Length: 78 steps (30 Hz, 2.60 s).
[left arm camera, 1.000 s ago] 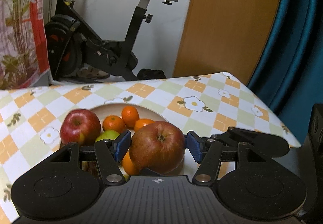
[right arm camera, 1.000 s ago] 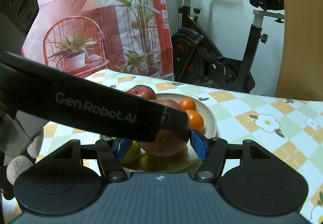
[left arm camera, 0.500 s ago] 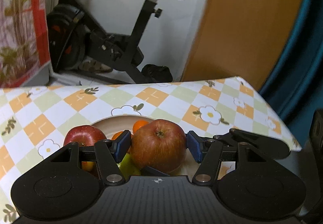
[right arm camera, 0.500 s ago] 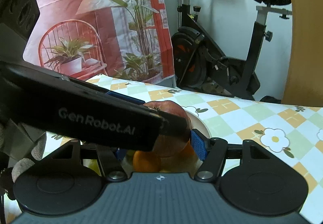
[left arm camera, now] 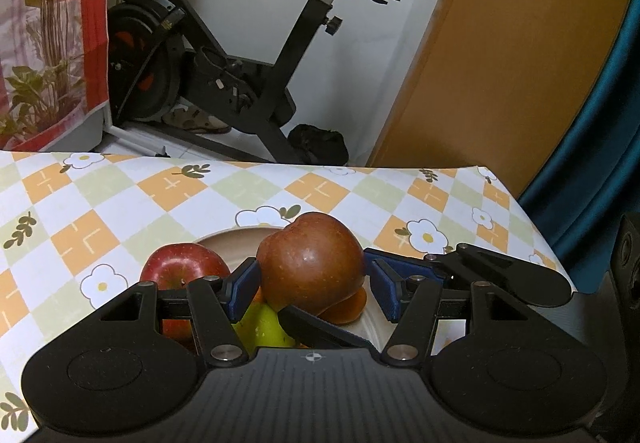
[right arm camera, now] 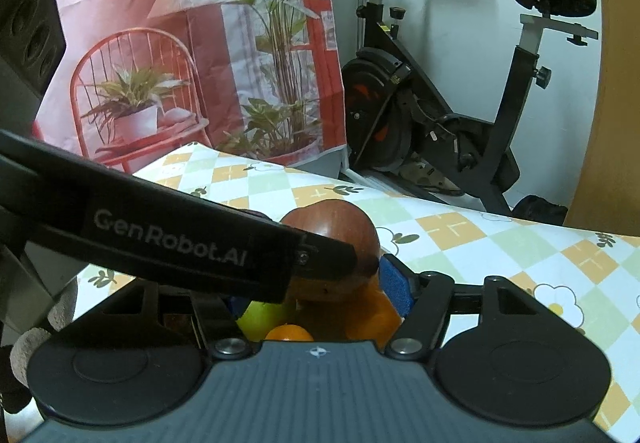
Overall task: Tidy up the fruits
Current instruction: 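Open the left gripper to set the large apple on the plate, then move the open left gripper down to the yellow lemon, then close the left gripper on the lemon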
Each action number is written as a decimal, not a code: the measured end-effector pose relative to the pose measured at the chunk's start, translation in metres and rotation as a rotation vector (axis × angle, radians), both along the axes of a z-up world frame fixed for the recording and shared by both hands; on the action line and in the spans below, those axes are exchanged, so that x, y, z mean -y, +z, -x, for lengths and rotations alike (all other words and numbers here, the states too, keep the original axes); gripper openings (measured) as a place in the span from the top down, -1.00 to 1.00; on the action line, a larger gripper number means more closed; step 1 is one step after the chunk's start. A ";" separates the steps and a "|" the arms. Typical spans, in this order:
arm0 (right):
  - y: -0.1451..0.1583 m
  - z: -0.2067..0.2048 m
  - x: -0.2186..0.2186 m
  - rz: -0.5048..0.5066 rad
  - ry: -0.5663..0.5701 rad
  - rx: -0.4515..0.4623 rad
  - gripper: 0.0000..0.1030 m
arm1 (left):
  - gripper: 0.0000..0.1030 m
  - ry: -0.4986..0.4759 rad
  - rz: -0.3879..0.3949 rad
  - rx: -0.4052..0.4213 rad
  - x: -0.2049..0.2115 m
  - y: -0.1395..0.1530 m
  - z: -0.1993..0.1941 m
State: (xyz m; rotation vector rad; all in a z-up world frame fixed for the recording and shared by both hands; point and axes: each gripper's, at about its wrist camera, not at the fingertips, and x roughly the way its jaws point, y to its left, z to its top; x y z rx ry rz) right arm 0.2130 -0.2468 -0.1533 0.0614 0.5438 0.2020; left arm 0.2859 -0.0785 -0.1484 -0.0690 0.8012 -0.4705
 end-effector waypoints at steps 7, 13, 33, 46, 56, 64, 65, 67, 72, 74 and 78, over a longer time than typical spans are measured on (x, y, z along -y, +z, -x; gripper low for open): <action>-0.001 0.000 0.001 -0.002 0.006 -0.010 -0.32 | -0.21 -0.010 -0.004 -0.010 -0.001 0.000 0.000; -0.002 0.007 0.004 -0.017 0.004 -0.009 -0.33 | -0.24 -0.057 -0.015 -0.011 0.001 0.002 0.010; -0.009 0.031 0.009 -0.022 -0.028 -0.061 -0.32 | -0.24 -0.071 0.012 -0.030 -0.006 0.008 0.033; 0.013 0.073 -0.012 -0.047 -0.012 -0.017 -0.32 | -0.24 -0.034 0.014 0.008 -0.061 0.037 0.073; 0.002 0.106 -0.059 -0.105 0.060 -0.031 -0.32 | -0.24 -0.004 0.015 -0.063 -0.117 0.014 0.106; -0.014 0.115 -0.104 -0.029 0.174 -0.074 -0.34 | -0.27 -0.001 0.078 -0.138 -0.128 -0.013 0.118; -0.016 0.113 -0.108 -0.022 0.185 -0.081 -0.34 | -0.27 -0.004 0.081 -0.143 -0.128 -0.016 0.120; -0.021 0.111 -0.114 -0.009 0.197 -0.093 -0.34 | -0.27 -0.008 0.088 -0.154 -0.128 -0.022 0.122; -0.029 0.106 -0.126 0.014 0.222 -0.118 -0.34 | -0.32 -0.016 0.117 -0.188 -0.129 -0.036 0.126; -0.032 0.104 -0.129 0.024 0.232 -0.122 -0.34 | -0.33 -0.020 0.133 -0.207 -0.129 -0.041 0.127; -0.035 0.099 -0.130 0.020 0.241 -0.128 -0.35 | -0.33 -0.024 0.135 -0.230 -0.128 -0.051 0.129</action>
